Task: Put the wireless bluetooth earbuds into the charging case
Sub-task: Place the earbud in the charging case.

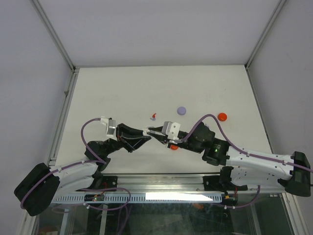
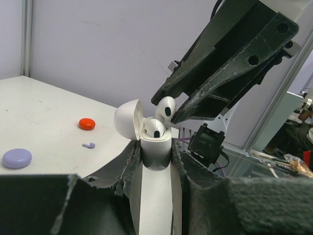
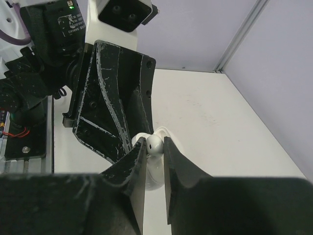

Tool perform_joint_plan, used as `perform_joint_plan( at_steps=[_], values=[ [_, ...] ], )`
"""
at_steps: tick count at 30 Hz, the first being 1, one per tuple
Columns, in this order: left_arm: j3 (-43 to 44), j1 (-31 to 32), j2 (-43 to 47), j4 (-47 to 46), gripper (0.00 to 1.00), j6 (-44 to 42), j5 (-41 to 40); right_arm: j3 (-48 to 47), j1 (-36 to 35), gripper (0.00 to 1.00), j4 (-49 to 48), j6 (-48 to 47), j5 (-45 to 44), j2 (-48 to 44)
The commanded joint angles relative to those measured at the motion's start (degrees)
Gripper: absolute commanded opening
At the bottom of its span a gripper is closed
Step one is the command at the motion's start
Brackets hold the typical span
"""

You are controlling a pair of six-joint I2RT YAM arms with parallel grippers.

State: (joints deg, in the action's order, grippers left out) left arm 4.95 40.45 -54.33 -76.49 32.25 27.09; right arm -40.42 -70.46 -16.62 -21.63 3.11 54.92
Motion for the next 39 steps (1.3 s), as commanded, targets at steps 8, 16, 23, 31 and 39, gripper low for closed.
perform_joint_plan(
  at_steps=[8,16,23,31,39],
  values=[
    [0.23,-0.12,0.53,-11.84,0.0,0.19,-2.46,1.92,1.57,0.24,2.75,5.47,5.43,1.83],
    [0.05,-0.13,1.0,-10.88,0.0,-0.79,-2.66,2.66,3.56,0.32,2.68,6.51,7.78,0.39],
    [0.18,-0.13,1.65,-5.87,0.0,-3.8,-2.97,0.8,3.91,0.47,2.63,7.13,6.67,-0.61],
    [-0.73,-0.17,2.76,-1.81,0.0,-7.08,-4.8,-1.79,3.88,0.65,4.58,11.52,3.21,-1.92],
    [-0.77,-0.15,3.89,1.51,0.0,-9.57,-5.37,-2.18,3.92,0.74,3.74,16.13,-5.65,-3.41]
  ],
)
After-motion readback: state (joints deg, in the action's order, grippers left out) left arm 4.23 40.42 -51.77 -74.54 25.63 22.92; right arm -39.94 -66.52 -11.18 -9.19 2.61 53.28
